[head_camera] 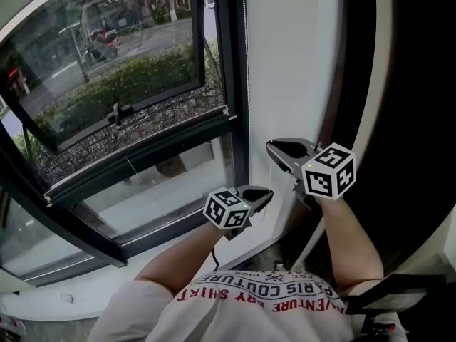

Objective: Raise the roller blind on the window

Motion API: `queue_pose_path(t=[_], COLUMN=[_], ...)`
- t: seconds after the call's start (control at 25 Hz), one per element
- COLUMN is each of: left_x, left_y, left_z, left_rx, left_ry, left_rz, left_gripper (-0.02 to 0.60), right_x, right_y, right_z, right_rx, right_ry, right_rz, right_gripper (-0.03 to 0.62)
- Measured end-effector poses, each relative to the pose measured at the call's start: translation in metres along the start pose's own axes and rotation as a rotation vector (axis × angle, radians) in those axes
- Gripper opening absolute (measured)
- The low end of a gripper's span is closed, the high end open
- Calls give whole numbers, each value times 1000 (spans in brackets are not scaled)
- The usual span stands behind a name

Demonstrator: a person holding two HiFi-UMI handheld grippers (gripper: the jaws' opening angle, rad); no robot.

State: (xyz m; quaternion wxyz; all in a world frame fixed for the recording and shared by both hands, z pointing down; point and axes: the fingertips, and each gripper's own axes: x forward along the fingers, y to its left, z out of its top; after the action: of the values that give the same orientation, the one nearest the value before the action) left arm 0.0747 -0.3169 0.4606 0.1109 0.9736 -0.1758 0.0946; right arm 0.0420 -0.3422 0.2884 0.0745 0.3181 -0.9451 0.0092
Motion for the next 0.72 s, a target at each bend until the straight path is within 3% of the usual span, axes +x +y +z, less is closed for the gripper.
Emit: queue_pose_path(t=[0.4, 0.72], left_x=[6, 5], left_y=[23, 30], left_z=[-105, -134], left_rx=[-47, -15], left_ry=[176, 213], left_rz=[59, 64], left_gripper=[6, 6], right_x=[19, 26], right_y=[12, 21], right_z=[-107, -137], right_rx=[46, 63], right_ry=[151, 186], right_rz=[-5, -3], right_gripper=[8, 8])
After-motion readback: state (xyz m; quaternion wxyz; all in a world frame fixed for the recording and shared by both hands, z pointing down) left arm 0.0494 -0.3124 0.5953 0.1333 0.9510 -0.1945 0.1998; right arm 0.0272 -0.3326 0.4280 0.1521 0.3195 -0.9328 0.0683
